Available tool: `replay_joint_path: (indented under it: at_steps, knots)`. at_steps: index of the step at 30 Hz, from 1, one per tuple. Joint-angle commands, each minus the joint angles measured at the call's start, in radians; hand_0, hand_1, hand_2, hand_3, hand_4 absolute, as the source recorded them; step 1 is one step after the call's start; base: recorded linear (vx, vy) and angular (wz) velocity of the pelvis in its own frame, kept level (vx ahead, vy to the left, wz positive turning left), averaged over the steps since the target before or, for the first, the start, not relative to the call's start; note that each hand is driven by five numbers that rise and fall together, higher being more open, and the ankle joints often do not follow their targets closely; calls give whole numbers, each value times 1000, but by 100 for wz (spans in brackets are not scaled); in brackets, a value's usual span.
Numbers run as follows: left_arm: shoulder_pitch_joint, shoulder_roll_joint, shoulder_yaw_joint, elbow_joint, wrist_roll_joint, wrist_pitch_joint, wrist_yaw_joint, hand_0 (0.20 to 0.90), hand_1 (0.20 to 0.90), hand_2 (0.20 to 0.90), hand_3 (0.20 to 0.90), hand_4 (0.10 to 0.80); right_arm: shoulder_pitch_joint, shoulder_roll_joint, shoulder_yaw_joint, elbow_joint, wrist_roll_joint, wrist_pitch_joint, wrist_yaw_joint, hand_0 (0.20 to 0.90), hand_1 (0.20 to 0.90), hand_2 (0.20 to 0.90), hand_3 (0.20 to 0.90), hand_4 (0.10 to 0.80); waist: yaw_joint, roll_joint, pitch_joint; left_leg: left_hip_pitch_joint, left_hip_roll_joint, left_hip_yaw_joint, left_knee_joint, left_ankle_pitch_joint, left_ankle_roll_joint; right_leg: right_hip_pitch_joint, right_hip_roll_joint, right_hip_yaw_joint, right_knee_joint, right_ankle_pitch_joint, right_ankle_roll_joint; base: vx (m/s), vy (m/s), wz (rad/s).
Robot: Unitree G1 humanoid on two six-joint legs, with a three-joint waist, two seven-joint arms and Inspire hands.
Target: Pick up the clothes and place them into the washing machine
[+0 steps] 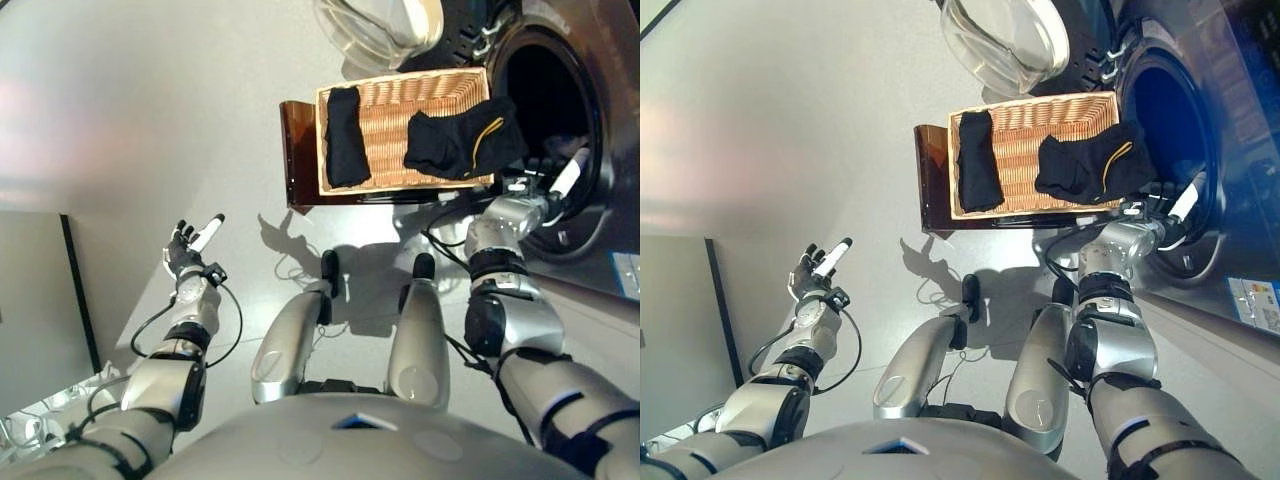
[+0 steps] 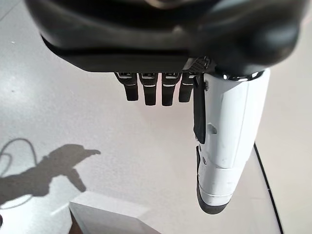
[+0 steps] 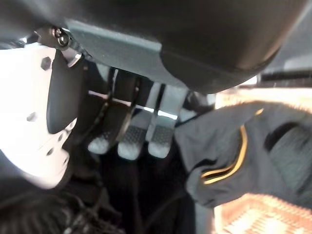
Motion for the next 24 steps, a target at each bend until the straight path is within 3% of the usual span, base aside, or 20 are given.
replay_joint_path:
  at_steps: [1,12,24]
  knots:
    - [-38,66,25,41,26,-69,10,900,900,900,900,800,28,-43,69,-29,-101,16,92,900,900,900,900,800,-10,-61,-98,-17,-35,-2,23,-33,-52,85,50,-1,-117,25,-24,98,-55,-5]
    - [34,52,20,32,74,-38,-31,900,900,900,900,800,298,95,202,-10,-216,158,166,900,900,900,900,800,-35,-149,-129,187,-6,-23,-100,-13,-66,288,68,-39,-268,57,-9,80,-49,-4]
    - [175,60,-10,8,236,23,-90,900,900,900,900,800,475,61,295,40,-600,291,145,900,900,900,900,800,-48,-224,-215,370,30,-24,-216,7,-61,474,92,-47,-397,85,2,92,-29,-4]
